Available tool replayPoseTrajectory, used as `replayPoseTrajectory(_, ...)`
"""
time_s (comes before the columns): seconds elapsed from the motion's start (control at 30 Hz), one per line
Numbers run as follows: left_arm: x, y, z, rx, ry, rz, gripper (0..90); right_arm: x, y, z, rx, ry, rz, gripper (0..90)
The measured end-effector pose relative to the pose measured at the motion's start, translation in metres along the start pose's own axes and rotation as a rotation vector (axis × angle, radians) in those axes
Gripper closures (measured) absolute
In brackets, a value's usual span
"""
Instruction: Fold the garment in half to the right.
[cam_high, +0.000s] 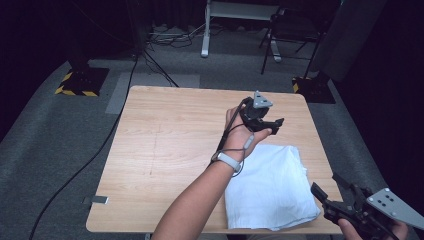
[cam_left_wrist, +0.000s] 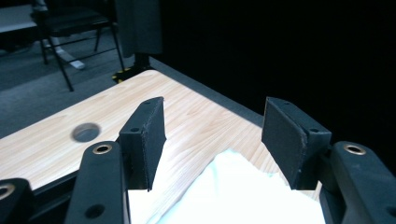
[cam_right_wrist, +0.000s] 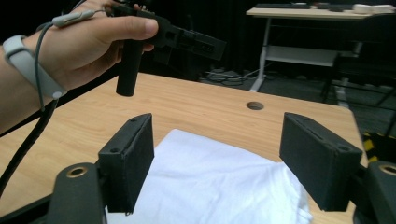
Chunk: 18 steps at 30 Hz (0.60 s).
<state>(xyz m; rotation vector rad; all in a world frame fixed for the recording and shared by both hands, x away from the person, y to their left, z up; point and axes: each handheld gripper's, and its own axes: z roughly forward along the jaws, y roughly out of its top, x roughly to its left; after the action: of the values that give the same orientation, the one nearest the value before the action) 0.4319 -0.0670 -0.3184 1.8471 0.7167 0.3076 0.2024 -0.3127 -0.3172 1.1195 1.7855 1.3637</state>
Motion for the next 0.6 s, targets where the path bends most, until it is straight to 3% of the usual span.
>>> replayPoseTrajectory(0.3,0.021,-0.020,-0.043,-0.022,0.055,-0.007,39.3,0.006,-0.012,0.036,0.070,0.117,-0.039,27.3)
replayPoseTrajectory(0.6,0.029,-0.040,-0.074,-0.046,0.113,-0.023,36.4,0.011,-0.031,0.062,0.134,0.180,-0.071,25.6)
